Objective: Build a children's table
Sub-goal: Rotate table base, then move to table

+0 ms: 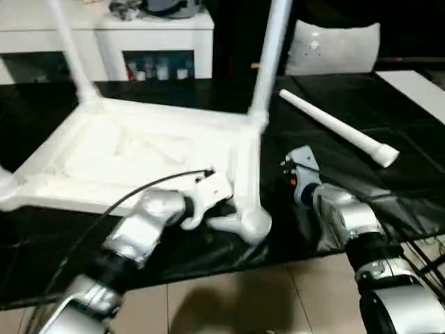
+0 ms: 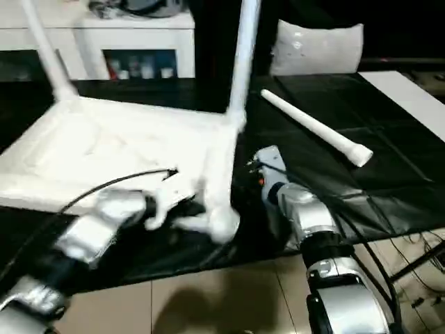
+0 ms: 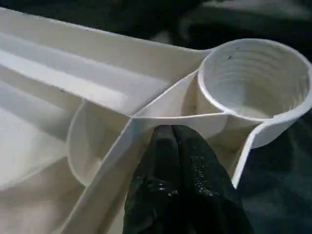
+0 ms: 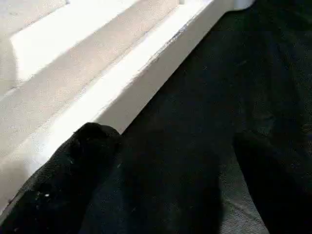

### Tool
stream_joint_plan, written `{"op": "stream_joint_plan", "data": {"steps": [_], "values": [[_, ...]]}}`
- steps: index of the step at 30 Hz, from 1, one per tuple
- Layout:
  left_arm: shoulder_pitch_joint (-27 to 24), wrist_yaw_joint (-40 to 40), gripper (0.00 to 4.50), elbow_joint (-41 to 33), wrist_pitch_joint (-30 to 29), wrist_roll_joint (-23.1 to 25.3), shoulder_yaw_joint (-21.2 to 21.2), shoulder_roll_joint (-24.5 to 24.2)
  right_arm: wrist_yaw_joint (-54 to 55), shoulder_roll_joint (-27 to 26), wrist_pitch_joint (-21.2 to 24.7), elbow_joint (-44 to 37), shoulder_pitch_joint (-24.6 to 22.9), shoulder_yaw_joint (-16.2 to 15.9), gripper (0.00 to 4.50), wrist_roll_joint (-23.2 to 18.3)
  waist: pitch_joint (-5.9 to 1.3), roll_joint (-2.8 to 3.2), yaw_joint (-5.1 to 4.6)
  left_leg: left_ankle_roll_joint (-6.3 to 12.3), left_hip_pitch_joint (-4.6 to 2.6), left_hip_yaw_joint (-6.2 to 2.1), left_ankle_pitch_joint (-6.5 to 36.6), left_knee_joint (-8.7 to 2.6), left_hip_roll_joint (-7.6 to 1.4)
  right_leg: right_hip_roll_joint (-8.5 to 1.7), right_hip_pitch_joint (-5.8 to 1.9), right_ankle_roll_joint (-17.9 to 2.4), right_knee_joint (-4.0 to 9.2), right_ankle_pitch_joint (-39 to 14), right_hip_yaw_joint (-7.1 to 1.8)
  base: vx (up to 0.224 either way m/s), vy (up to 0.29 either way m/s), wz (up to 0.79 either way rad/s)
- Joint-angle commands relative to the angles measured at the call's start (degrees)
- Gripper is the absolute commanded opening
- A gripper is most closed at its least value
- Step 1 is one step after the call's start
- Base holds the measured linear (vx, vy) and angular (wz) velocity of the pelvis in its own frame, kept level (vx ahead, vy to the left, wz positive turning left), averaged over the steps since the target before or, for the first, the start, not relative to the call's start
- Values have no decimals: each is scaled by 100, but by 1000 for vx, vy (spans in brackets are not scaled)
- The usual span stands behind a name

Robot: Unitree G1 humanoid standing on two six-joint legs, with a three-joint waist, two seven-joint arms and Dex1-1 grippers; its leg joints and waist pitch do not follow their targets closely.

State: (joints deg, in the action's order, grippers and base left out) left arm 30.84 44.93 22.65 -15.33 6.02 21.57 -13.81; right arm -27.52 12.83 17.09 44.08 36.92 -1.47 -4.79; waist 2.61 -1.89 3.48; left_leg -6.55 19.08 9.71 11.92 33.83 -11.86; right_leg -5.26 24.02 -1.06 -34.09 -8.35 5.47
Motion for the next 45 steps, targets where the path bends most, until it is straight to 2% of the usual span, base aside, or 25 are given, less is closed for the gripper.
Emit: {"op": "stream_joint_plan", "data": {"steps": [1,11,19,22,23,24,25,27,28,29,30,31,32,33,34,35,36,37,38,39,41,42,43,44,45], "values": [[132,-482,9,326,219,117,-15,200,154,-14,-116,-209,37,69,450,-44,-358,-66,40,280,99,28,949,-384,-44,-271,-343,-606,460,-2421,-242,0,0,0],[-190,-1625,69,-244,337,-1023,-1571,982,927,-138,197,-1835,-656,626,450,-276,-431,4,161,628,162,46,223,-307,-58,-215,-378,-1287,243,-437,-254,0,0,0],[-1051,-2652,135,-1806,-307,-914,-2399,950,1293,-397,575,-3698,-1723,564,450,-301,-365,-38,149,365,153,25,844,-392,-105,-225,-317,-568,403,-1853,-235,0,0,0],[-1403,-2885,145,-2300,-456,-844,-2474,906,1421,-496,488,-3943,-1935,516,450,-273,-346,8,78,208,103,-26,1128,-437,-162,-51,-261,-484,439,-1804,-125,0,0,0],[-1462,-2950,145,-2379,-494,-851,-2492,918,1442,-495,444,-3972,-1966,486,450,-233,-307,38,11,539,543,-390,1311,-632,-145,-107,-573,-443,277,-1624,188,-13,-54,34],[-1617,-3149,145,-2579,-632,-927,-2579,1010,1461,-437,254,-4005,-2036,338,450,-31,-369,165,76,618,311,-552,1576,-625,-288,-88,-471,-527,298,-1478,235,-13,-54,34],[-1658,-3196,145,-2634,-682,-957,-2601,1038,1449,-414,220,-4020,-2056,293,450,17,-301,302,-153,1271,182,-1108,1685,-813,-662,23,-341,-1194,-85,-1062,300,26,-98,64],[-1781,-3449,145,-2686,-710,-683,-2559,1035,1365,-335,109,-4023,-2087,159,450,137,-264,253,-222,1743,106,-1354,1719,-830,-658,75,-222,-1649,-345,-1331,202,42,-119,64],[-1911,-3620,145,-2733,-687,-454,-2503,1018,1269,-333,-114,-4022,-2116,126,450,135,-251,238,-214,1770,165,-1368,1764,-837,-583,38,-253,-1813,-362,-1338,159,22,-177,69],[-1979,-3730,145,-2801,-758,-441,-2552,1072,1156,-304,-151,-4045,-2134,95,450,109,-207,130,-167,1662,355,-1281,1856,-810,-315,-52,-364,-2071,-244,-1515,53,6,-233,68],[-2030,-3872,145,-2877,-896,-491,-2668,1159,1100,-302,-54,-4082,-2151,107,450,52,-215,-20,-86,1073,590,-1037,1888,-372,138,-241,-490,-2143,133,-2561,19,6,-233,68],[-2043,-3916,145,-2901,-944,-517,-2710,1191,1090,-301,-1,-4097,-2158,113,450,35,-253,-154,9,848,438,-644,1564,457,481,-484,-342,-2078,653,-3500,196,-16,-230,62],[-2050,-3978,145,-2930,-993,-509,-2749,1192,1082,-310,37,-4119,-2161,125,450,10,-271,-173,164,927,432,-77,1156,1305,490,-668,-377,-1699,843,-4031,383,-6,-210,56],[-2055,-4051,145,-2995,-1059,-547,-2816,1204,1069,-309,27,-4131,-2151,119,450,-6,-192,-156,209,999,523,-55,1136,1189,274,-906,-515,-1152,779,-3791,383,-6,-210,56],[-2060,-4090,145,-3025,-1093,-550,-2829,1207,1064,-303,-1,-4131,-2148,109,450,-7,-167,-48,243,998,441,-92,1139,996,118,-1085,-624,-850,846,-3749,430,-3,-204,57],[-2064,-4150,145,-3050,-1131,-532,-2843,1212,1053,-293,-55,-4124,-2141,97,450,-2,-266,47,252,1099,323,-171,1064,516,-79,-909,-813,-360,804,-3060,619,-9,-205,69],[-2051,-4217,145,-3113,-1422,-638,-2915,1266,974,-277,-155,-4114,-2123,57,450,-36,-390,284,202,1695,49,-1034,652,-159,-1033,-340,-711,125,158,-1624,807,-9,-205,69],[-2033,-4148,145,-3134,-1510,-726,-2916,1262,938,-278,-210,-4112,-2105,31,450,-48,-314,216,21,2298,-238,-1347,386,-392,-1443,-101,-62,-105,-753,-1745,342,6,-223,69],[-2032,-4132,165,-3137,-1510,-738,-2911,1259,931,-279,-218,-4112,-2103,28,450,-51,-314,216,21,2298,-238,-1347,386,-392,-1443,-101,-62,-105,-753,-1745,342,24,-221,65],[-2040,-4115,177,-3152,-1488,-732,-2886,1260,911,-280,-260,-4103,-2106,27,450,-50,-267,123,26,3121,-245,-1399,-545,-226,-1009,-121,330,-623,-1021,-1502,-295,24,-221,65],[-2060,-4143,185,-3172,-1366,-608,-2799,1237,910,-304,-261,-4100,-2107,51,450,-72,-262,11,-8,3335,-64,-1318,-892,-159,-497,-139,121,-1402,-652,-986,-512,7,-253,64],[-2073,-4168,194,-3185,-1213,-475,-2699,1207,972,-320,-228,-4069,-2095,81,450,-55,-249,-77,49,3247,313,-1010,-709,140,140,-265,-263,-2768,-82,-485,-447,-2,-274,60],[-2069,-4175,194,-3189,-1125,-444,-2659,1194,1040,-341,-86,-4060,-2086,120,450,-60,-296,-300,286,2508,706,-347,212,1266,635,-501,-646,-3305,428,-691,-359,-31,-307,62],[-2068,-4177,221,-3189,-1104,-437,-2649,1191,1056,-346,-51,-4057,-2084,130,450,-61,-292,-317,308,1586,722,-167,879,1459,500,-596,-653,-2944,457,-1222,-207,-47,-308,61],[-2046,-4204,227,-3196,-1043,-416,-2620,1175,1124,-387,140,-4046,-2072,209,450,-119,-214,-291,267,1232,638,-91,995,1415,418,-715,-656,-2273,589,-1807,93,-47,-308,61]]}}
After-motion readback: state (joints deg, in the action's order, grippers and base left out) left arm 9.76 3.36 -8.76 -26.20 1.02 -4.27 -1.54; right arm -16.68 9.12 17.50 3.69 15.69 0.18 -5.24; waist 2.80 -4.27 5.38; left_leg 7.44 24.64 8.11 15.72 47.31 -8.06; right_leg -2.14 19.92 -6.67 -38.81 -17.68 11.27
